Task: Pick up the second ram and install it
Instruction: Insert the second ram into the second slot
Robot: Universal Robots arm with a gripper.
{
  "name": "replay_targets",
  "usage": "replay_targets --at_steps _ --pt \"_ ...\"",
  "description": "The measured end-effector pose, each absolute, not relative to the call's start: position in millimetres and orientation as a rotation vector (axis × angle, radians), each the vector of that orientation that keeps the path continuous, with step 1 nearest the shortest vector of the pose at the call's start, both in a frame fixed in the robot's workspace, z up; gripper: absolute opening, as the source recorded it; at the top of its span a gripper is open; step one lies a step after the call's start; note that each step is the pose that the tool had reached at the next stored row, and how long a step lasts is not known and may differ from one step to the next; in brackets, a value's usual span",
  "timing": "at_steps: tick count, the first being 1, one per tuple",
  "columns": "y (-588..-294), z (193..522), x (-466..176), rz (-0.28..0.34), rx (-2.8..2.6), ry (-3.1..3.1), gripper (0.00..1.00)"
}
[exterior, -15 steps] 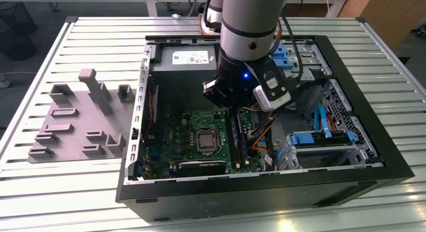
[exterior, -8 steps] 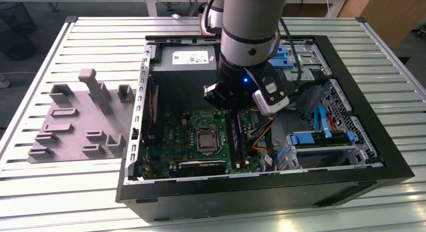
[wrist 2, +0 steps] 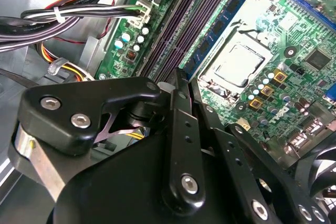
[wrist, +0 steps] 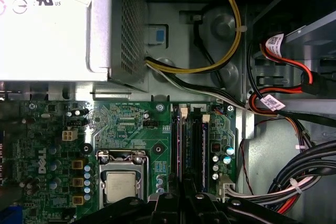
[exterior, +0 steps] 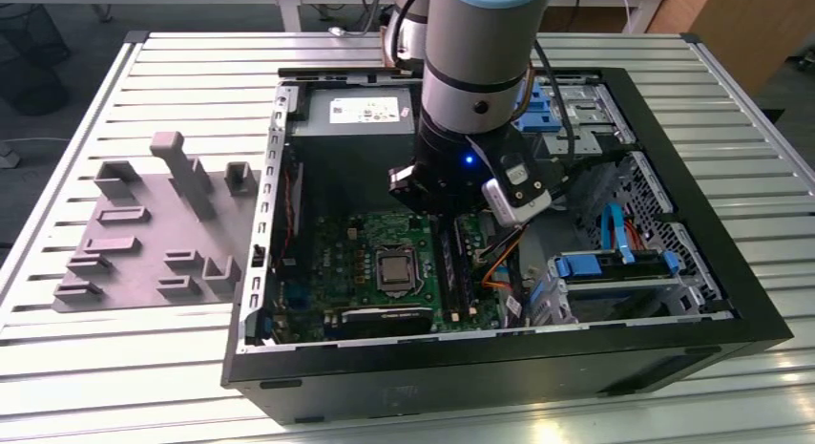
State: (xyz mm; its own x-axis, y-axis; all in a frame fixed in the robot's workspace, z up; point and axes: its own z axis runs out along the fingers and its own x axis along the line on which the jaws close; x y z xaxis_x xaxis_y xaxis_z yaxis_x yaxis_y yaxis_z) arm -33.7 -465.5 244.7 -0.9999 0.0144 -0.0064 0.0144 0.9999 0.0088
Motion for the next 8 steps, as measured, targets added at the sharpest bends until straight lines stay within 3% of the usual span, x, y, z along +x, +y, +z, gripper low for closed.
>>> replay_targets --at_steps 8 --pt "-465.5 244.7 -33.7 0.013 0.023 3.135 0.14"
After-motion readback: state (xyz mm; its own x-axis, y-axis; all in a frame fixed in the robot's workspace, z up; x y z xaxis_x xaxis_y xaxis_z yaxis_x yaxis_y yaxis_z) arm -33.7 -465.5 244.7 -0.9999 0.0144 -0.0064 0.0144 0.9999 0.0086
